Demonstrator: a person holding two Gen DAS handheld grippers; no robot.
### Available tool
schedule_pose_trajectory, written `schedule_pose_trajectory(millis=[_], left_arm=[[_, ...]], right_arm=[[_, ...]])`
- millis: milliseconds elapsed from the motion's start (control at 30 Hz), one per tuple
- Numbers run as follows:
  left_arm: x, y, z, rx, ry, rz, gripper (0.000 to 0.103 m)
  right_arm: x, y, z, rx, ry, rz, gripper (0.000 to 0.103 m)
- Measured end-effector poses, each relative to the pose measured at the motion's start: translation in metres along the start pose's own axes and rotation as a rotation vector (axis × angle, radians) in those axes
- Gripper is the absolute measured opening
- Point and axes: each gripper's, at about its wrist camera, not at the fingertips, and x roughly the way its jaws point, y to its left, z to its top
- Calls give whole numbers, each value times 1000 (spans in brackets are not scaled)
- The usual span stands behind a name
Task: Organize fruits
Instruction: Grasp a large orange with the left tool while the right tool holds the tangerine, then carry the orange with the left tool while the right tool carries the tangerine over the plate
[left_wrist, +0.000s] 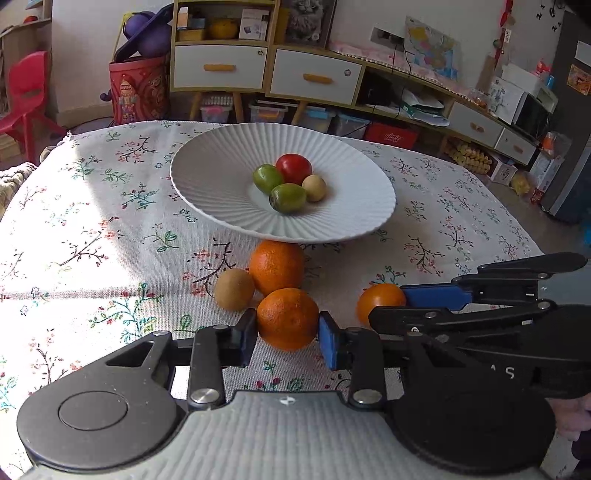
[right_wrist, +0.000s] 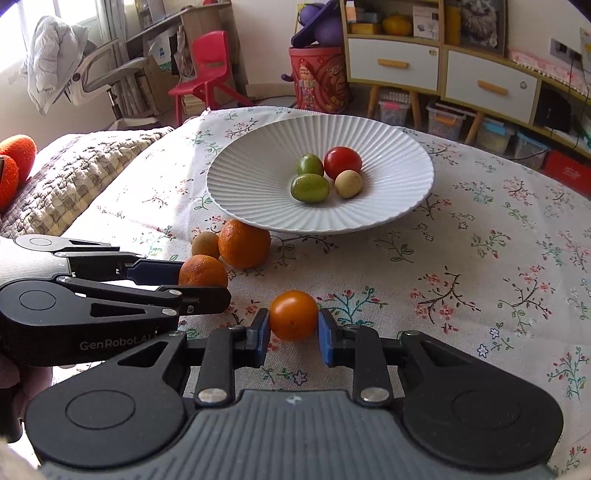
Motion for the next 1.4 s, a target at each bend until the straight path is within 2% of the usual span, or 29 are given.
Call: schedule_pose_trajectory(millis=[167, 200, 267, 300, 400, 500, 600, 867, 933, 967, 1200, 1400], left_arm=[[-8, -3, 4, 0, -11, -19, 18], [-9, -3, 5, 0, -13, -20, 18], [-11, -3, 6, 1, -17, -21, 18], [-11, -3, 6, 2, -18, -19, 17], [-7, 0, 5, -2, -2, -7, 18], [-4, 2, 2, -6, 15, 4, 18], [-4, 4, 1, -11, 19, 12, 17], [-9, 12, -1, -25, 26, 28, 17], [-10, 14, -2, -27, 27, 29, 17], [-11, 15, -2, -29, 27, 30, 17], [-18, 19, 0, -39, 17, 29, 17], [-27, 16, 5, -24, -11, 21, 17]], right_arm=[[-6, 0, 4, 10, -18, 9, 20], [-6, 0, 5, 9, -18, 12, 13], [-7, 1, 5, 0, -21, 13, 12], [-6, 2, 5, -6, -18, 10, 12], [-1, 2, 1, -11, 4, 1, 25], [5, 3, -1, -20, 17, -13, 27], [6, 5, 3, -19, 7, -5, 36], [20, 12, 8, -32, 24, -11, 34], [22, 14, 8, -38, 29, -10, 28], [23, 15, 8, -43, 31, -10, 28], [18, 17, 8, -47, 26, -26, 26], [3, 16, 16, -24, -11, -16, 26]])
